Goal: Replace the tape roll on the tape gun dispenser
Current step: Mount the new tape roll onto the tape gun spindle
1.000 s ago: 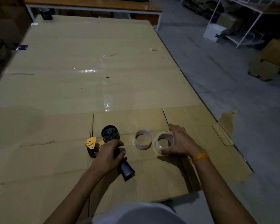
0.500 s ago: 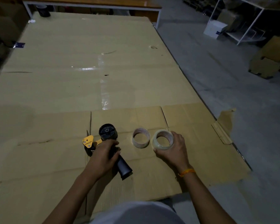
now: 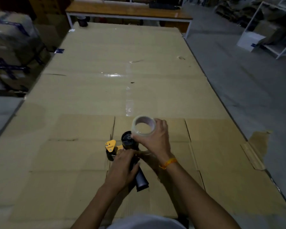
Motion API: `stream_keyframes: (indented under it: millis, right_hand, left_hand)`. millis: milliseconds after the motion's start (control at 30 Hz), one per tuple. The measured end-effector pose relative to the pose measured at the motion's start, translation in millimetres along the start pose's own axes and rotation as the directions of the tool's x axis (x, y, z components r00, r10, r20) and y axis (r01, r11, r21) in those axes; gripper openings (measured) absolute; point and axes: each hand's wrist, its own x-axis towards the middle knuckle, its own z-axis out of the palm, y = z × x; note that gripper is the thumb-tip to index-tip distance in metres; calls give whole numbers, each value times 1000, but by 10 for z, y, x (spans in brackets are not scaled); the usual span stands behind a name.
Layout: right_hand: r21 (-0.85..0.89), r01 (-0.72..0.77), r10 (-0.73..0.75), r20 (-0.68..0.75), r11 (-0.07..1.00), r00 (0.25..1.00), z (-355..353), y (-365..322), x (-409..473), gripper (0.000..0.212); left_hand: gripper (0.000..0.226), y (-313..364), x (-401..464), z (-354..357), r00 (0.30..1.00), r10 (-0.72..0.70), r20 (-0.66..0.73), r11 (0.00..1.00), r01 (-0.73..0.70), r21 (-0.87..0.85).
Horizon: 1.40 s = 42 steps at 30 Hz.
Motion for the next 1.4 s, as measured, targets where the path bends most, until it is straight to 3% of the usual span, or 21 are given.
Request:
stream_keyframes:
  millis: [100,233,367,533,600,733,833,1100,1200,1400]
  right_hand:
    - [-24,36,-32,143,999,989,318,-87,16,97]
    - [-75,95,-79,195,993,978,522,12,-1,87]
    - [-104,139,-112,234,985,966,549,66,4,87]
    - [-162,204,-153,284,965,947,501,63,-10,93]
    - [-177,205,-142,313,963,939,489,52,-2,98]
    - [-306,204,-89,352,930,932,531,-34,64,96]
    - [-384,162,5,397,909,918,602,-63,83,102]
    - [-351,63,145,536,934,831,546,-40,225,110]
    - [-321,87,93,505,943,858,469,-60,229,119]
    - [-262,197,-41,502,945,864,495,7,219,100]
  left_hand:
    - [32,-6,-43,-6,998,53,-27,999,-53,-5]
    - [34,-32,-111,-42,997,37,-70,999,-39,-19]
    - [44,-19,-198,-85,970,-30,-240,995,8,-95]
    - [98,-127,-225,-139,865,-264,-427,963,212,-164]
    - [122,-216,-197,-137,834,-392,-390,916,314,-248]
    - [147,-376,-206,-103,844,-519,-134,774,399,-491]
    - [146,-431,-229,-82,840,-540,-54,694,408,-593]
    - [110,-532,-280,-27,873,-468,-134,773,331,-541]
    - [108,-560,-278,-20,870,-466,-163,781,318,-537]
    - [105,-585,-297,-13,860,-477,-179,788,328,-521]
